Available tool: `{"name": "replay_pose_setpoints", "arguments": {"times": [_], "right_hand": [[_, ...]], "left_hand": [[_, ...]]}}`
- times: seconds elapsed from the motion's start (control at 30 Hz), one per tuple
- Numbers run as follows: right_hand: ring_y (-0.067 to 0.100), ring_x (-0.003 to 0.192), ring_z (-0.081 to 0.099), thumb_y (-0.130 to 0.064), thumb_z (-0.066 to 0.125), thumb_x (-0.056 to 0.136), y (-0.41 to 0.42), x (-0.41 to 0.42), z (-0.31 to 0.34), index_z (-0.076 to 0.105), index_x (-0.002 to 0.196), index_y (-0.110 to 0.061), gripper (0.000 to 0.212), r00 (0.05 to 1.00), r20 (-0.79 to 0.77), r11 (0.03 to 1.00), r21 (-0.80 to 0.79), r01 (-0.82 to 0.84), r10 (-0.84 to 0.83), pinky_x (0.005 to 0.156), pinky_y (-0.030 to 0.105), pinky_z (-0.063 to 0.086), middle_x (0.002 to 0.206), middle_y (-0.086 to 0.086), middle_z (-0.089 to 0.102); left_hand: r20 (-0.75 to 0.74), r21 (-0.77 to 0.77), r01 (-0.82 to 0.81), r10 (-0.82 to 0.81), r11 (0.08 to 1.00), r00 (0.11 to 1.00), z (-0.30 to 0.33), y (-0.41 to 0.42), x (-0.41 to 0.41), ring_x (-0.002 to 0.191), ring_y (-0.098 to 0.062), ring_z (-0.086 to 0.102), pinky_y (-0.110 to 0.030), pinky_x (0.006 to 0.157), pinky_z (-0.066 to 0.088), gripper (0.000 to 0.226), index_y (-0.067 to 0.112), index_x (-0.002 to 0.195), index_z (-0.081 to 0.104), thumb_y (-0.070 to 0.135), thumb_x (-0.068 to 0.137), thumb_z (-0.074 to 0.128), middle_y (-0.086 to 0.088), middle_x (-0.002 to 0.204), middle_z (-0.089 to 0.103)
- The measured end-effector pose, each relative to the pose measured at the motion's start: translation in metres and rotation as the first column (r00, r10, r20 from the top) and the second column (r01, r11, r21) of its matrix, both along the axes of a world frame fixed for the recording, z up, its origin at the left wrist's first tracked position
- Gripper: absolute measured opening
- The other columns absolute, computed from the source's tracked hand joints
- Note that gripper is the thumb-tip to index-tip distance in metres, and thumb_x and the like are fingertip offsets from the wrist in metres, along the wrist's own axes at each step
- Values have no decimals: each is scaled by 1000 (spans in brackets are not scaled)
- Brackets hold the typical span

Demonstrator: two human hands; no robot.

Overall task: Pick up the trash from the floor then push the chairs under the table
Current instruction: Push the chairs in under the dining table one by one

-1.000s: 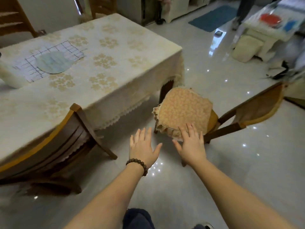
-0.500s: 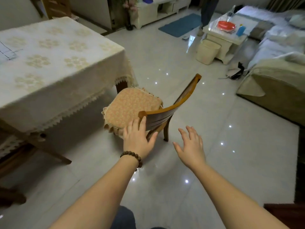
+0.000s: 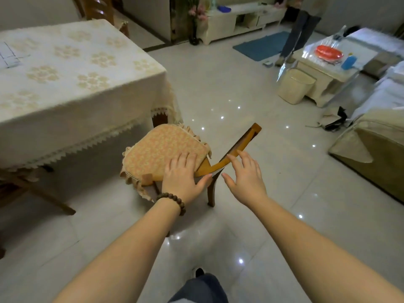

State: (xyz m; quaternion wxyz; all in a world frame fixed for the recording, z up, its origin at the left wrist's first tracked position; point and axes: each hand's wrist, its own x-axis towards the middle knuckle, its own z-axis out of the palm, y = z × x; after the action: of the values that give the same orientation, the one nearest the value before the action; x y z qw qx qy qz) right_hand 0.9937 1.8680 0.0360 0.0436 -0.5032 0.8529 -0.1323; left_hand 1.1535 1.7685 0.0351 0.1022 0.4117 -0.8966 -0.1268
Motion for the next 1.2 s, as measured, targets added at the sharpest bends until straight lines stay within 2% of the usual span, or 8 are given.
{"name": "replay_pose_setpoints", "arguments": {"times": [0.1,0.3,0.43,0.5,0.6,0.67,0.73,1.2], "right_hand": [[22,143,11,-54,49,88,-15,-37,0,33,141,-27,62,993,-17,992,59,-114,115,117,48,13,154,5,22],[22,145,5,-72,46,78,-45,-94,1,29,143,-30,79,931,-73,924,171,-342,358,117,49,2,155,3,20],[29,145,1,-80,44,72,-77,-119,-2,25,146,-31,90,788,-138,781,313,-540,600,116,54,-2,158,6,12],[31,145,4,-76,48,73,-93,-126,-4,17,147,-32,91,692,-148,679,417,-605,707,116,54,5,158,7,9],[30,125,45,-67,52,78,-104,-131,-4,26,142,-31,78,603,-144,584,499,-641,785,92,44,45,145,7,38],[23,89,60,-59,54,81,-106,-133,-5,48,121,-26,52,550,-178,563,460,-687,816,66,33,51,109,3,61],[21,73,57,-49,56,84,-107,-135,-4,56,100,-24,30,503,-180,526,440,-727,845,57,30,46,85,0,62],[22,78,59,-45,56,85,-157,-150,1,58,91,-21,25,259,-178,311,418,-854,950,57,30,41,87,0,64]], "left_hand": [[72,72,-86,81,994,994,-7,-13,-23,137,-24,25,-46,113,20,76,25,147,25,71,86,29,-3,151,30],[289,-4,-192,185,981,939,-7,-13,-38,124,-22,40,-41,98,35,89,28,142,31,84,75,14,1,138,45],[418,31,-189,159,981,894,-10,-13,-39,118,-22,46,-41,97,40,99,28,133,39,95,62,22,1,130,51],[466,24,-203,168,979,868,-11,-13,-42,111,-22,50,-40,90,44,83,28,123,45,89,67,35,1,123,53],[513,-25,-275,248,961,822,-11,-11,-51,88,-20,56,-34,74,48,50,27,103,57,70,78,49,2,98,60],[547,-39,-316,285,948,787,-13,-12,-53,71,-16,56,-31,66,50,45,28,92,61,70,78,48,5,81,59],[578,-46,-323,289,945,763,-15,-12,-55,65,-15,55,-30,61,50,47,29,89,60,72,77,45,7,74,58],[602,-89,-481,432,872,672,-9,-4,-74,65,-15,53,-26,54,39,50,26,86,59,74,78,45,5,73,55]]}}
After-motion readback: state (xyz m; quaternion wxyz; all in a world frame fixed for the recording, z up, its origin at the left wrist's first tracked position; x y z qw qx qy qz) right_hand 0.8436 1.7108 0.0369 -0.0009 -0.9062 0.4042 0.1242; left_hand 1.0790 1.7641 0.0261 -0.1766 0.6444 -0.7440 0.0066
